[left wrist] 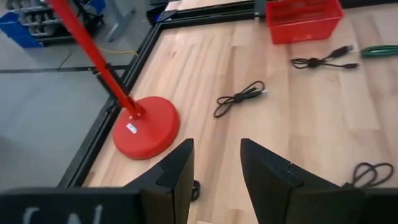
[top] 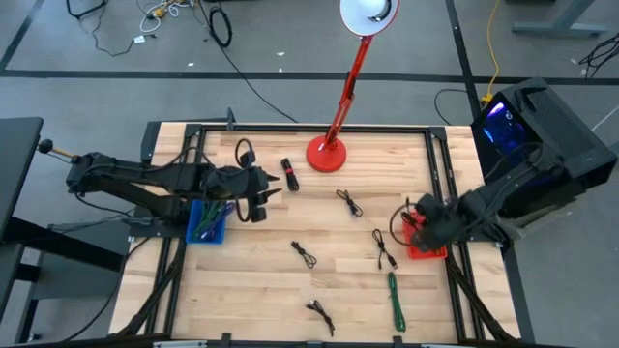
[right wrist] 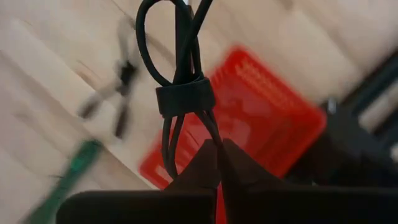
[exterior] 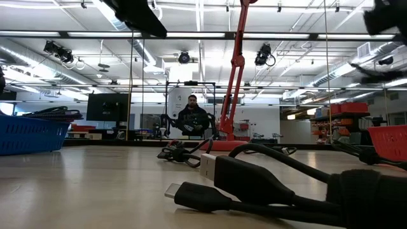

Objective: Pick & Place USB Port
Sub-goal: Put the black charger cable into the red bin

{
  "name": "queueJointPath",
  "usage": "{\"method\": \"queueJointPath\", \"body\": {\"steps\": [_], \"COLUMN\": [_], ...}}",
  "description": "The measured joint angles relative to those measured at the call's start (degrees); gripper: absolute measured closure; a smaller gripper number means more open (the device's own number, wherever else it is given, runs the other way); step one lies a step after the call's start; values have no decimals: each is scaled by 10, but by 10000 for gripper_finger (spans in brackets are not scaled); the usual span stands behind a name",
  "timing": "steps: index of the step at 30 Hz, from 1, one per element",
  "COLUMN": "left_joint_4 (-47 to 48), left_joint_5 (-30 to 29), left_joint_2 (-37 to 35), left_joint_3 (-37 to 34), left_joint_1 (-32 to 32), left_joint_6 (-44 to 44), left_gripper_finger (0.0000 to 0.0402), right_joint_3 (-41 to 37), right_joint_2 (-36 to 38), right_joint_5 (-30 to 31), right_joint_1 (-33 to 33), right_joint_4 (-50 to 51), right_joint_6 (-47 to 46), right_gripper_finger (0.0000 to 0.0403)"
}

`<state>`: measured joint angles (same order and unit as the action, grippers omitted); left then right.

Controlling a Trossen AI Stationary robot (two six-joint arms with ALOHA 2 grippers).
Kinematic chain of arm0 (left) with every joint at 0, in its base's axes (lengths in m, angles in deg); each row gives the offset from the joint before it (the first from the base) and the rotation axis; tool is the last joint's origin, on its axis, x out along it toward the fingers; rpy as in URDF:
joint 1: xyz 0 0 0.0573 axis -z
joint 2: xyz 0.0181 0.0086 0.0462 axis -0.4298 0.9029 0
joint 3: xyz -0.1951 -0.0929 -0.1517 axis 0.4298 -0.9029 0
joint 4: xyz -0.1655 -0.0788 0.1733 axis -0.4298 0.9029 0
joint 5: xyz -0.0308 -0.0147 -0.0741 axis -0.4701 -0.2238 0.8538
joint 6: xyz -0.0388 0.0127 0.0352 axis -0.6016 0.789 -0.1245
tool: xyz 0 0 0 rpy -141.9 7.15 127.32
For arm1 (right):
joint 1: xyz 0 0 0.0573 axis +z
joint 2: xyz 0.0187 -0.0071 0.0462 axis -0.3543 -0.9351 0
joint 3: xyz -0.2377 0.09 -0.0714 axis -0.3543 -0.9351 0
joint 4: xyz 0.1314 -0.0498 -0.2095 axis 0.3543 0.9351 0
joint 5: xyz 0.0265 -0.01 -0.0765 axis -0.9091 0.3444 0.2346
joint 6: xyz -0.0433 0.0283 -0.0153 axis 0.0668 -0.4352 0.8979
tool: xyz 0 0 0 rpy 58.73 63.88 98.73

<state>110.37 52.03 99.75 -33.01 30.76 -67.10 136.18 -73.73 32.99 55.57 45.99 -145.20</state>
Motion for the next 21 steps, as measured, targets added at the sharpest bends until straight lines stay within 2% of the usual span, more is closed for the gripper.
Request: {"method": "queueJointPath", "body": {"steps": [7,13,21], "left_joint_4": [0,0,4], "left_joint_5": [0,-2,-2], "left_joint_2": [0,0,0], "left_joint_3": [0,0,0], "left_joint_1": [26,34,33], "left_joint_6": [-1,-7,-5], "left_gripper_finger": [264,264,264], "right_joint_3": [-75,-86,-86], "right_joint_2": [0,0,0], "right_joint_5": [-77,-85,-86], "right_joint_1": [60,84,86], "right_joint_4": [-22,-25,-25], "right_joint_6": [-118,-181,-184], "right_gripper_finger": [403,403,399]}}
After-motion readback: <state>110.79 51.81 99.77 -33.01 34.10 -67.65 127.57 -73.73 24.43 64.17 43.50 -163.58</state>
